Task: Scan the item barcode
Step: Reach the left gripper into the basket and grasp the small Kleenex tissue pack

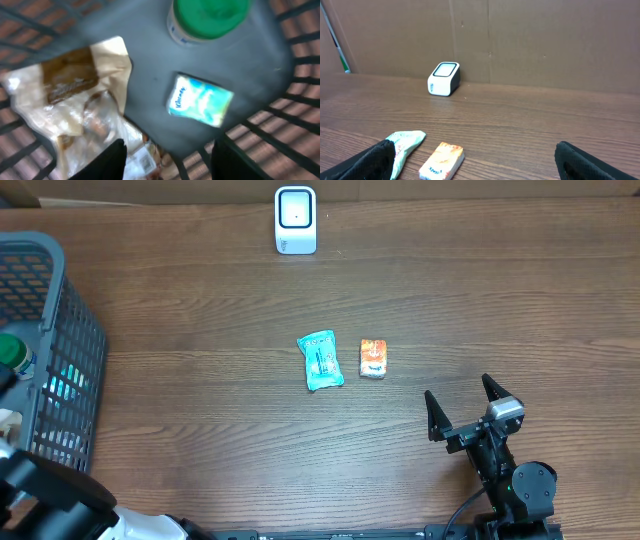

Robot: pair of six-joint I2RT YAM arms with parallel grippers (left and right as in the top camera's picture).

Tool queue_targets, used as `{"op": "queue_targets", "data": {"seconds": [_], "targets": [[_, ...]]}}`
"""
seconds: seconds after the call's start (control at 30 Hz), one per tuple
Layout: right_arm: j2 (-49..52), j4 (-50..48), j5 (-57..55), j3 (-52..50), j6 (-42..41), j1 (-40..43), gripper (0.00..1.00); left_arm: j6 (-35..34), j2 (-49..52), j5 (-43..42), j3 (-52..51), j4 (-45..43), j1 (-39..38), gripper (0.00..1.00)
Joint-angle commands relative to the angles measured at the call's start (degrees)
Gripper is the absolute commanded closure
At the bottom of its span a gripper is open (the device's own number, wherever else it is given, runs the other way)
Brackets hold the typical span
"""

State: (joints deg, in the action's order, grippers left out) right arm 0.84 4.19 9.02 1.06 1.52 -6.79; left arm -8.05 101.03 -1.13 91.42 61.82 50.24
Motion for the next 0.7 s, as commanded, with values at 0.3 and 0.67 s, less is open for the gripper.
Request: {"op": "queue_targets", "data": {"seconds": [0.3,0.67], "targets": [[-0.7,-0.2,0.0,-0.6,-0.2,-0.2,0.0,7.5,12.4,-6.5,-10.5,-13.8,0.0,0.38],[-0.7,-0.2,0.0,-0.6,-0.2,-0.2,0.0,8.1,16.8,-9.0,-10.3,-16.0,0.0,0.96]]}}
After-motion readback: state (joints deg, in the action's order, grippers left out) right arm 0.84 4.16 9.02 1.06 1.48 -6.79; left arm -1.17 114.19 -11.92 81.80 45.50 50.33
